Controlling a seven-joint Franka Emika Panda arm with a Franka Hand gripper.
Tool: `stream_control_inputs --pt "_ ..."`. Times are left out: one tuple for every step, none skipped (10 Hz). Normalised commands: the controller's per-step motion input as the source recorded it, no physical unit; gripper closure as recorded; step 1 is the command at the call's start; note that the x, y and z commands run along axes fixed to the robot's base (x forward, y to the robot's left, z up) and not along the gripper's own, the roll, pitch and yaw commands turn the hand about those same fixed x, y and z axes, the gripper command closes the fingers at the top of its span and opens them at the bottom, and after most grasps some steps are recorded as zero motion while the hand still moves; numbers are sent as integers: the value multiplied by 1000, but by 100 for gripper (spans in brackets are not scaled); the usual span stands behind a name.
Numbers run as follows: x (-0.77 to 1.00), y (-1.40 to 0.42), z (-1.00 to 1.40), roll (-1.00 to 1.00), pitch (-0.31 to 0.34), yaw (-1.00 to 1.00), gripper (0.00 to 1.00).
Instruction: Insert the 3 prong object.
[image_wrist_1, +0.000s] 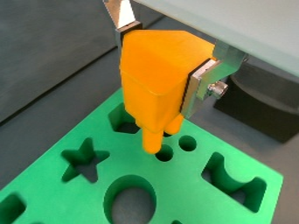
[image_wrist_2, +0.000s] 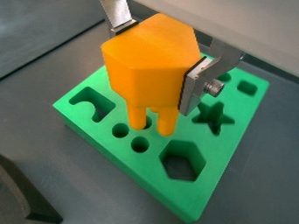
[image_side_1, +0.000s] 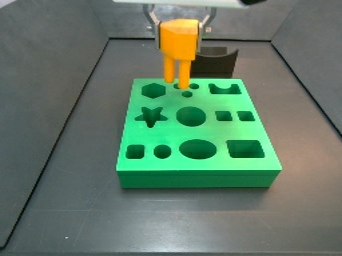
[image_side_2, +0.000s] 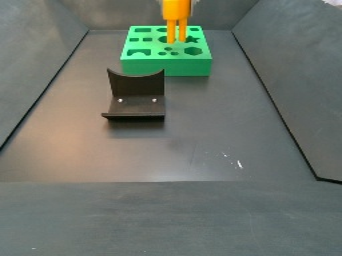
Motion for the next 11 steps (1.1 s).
stream_control_inputs --pt "51 186 -209 0 31 -589 100" --pt "97 103 -180 11 59 -431 100" --pt "157 69 -191 51 89 -411 100" --pt "223 34 -214 87 103 -460 100" --pt "260 3 -229 64 76 -480 100" --pt "263 9 -223 69 84 -477 100" --pt "274 9 -203 74 96 -486 100" --pt "323 51 -246 99 130 -531 100" --pt "46 34 -226 67 94 -580 100" --pt "0 0 -237 7 44 -560 100" --pt "0 11 -194 16 49 -574 100"
